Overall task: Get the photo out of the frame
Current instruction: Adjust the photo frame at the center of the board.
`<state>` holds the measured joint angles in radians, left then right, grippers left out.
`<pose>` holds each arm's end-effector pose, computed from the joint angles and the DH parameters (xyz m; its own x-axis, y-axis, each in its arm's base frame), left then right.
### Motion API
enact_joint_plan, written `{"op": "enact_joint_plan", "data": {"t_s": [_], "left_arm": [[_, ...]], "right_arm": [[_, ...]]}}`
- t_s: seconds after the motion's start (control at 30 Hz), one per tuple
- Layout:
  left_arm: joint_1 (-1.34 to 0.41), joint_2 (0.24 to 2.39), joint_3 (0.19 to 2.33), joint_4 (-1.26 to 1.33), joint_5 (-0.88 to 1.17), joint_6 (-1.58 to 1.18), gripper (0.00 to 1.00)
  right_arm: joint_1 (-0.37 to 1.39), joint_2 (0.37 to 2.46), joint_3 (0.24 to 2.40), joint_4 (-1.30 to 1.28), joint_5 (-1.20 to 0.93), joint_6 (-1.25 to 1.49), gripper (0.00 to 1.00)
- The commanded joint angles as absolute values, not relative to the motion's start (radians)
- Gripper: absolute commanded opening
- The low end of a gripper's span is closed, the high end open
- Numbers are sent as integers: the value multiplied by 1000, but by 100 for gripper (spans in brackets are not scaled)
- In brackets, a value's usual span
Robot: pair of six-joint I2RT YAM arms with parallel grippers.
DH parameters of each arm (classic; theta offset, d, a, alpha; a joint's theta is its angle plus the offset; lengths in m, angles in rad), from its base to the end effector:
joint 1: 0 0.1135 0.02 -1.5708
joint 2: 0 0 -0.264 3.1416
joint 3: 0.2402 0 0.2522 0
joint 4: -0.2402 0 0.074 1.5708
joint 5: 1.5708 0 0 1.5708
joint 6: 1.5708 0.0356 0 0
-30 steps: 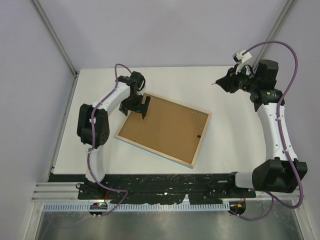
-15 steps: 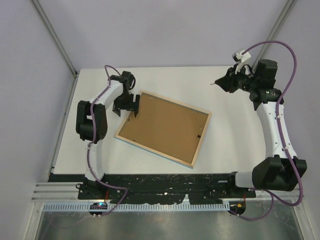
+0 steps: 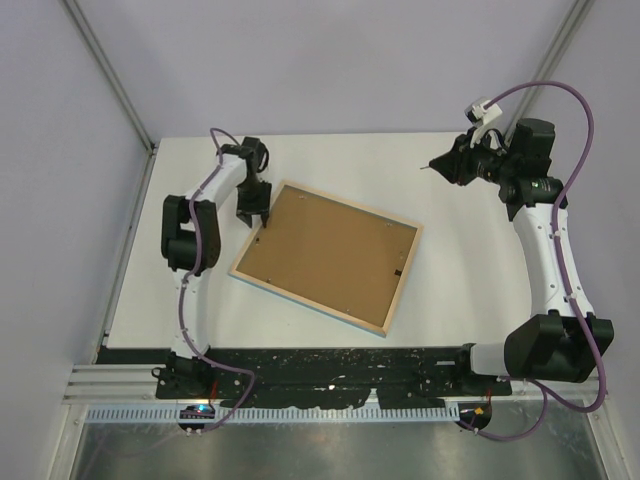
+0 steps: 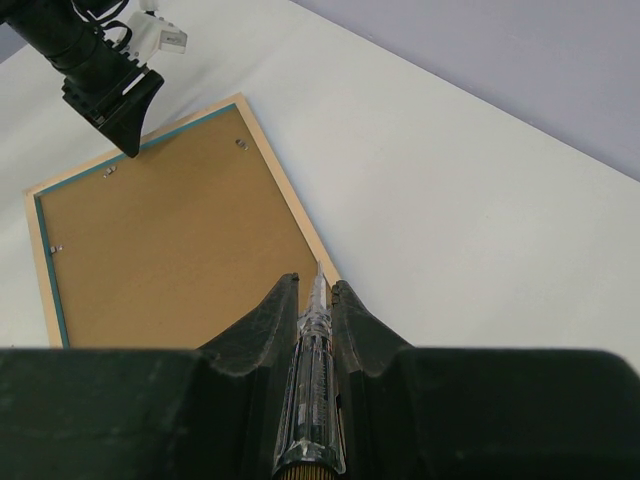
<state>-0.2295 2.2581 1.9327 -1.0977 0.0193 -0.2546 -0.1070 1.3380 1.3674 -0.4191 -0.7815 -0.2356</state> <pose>0.4428 -0.1042 0.1877 -0.9901 -0.0273 -0.1376 -0.0198 0.9983 -0.0555 0.2950 -0.0065 0.3998 -0.2338 -0.1415 -0.9619 -0.6444 0.7634 0.0443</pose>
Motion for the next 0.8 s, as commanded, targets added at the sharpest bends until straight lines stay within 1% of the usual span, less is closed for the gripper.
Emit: {"op": "enact_joint_plan", "data": {"t_s": [0.0,0.17,0.2,0.3,0.33,0.37,0.43,0.5,0.6,0.77], "left_arm": [[-229,2307,2005,-1129,81,-253,44],[-229,2339,2039,-1140,92,-252,44],[-229,2345,2051,-1141,94,-245,43],[-229,2370,2104,-1154,109,-244,24],[-230,2379,2123,-1157,113,-244,20],[-232,2390,2141,-1157,126,-241,13],[-236,2414,2180,-1161,162,-230,8],[-248,2443,2227,-1169,182,-221,7],[-276,2493,2336,-1187,187,-187,9],[-304,2546,2450,-1183,143,-131,22]], "right_arm": [[-110,1318,1390,-387,-798,-232,8],[-110,1313,1387,-391,-798,-236,8],[-110,1313,1385,-390,-798,-235,8],[-110,1313,1388,-391,-801,-229,8],[-110,1313,1388,-390,-801,-227,8],[-110,1315,1390,-390,-801,-227,8],[-110,1312,1391,-391,-801,-227,8],[-110,1310,1396,-394,-801,-227,8],[-109,1313,1396,-397,-799,-226,8],[-110,1307,1394,-400,-798,-230,8]]}}
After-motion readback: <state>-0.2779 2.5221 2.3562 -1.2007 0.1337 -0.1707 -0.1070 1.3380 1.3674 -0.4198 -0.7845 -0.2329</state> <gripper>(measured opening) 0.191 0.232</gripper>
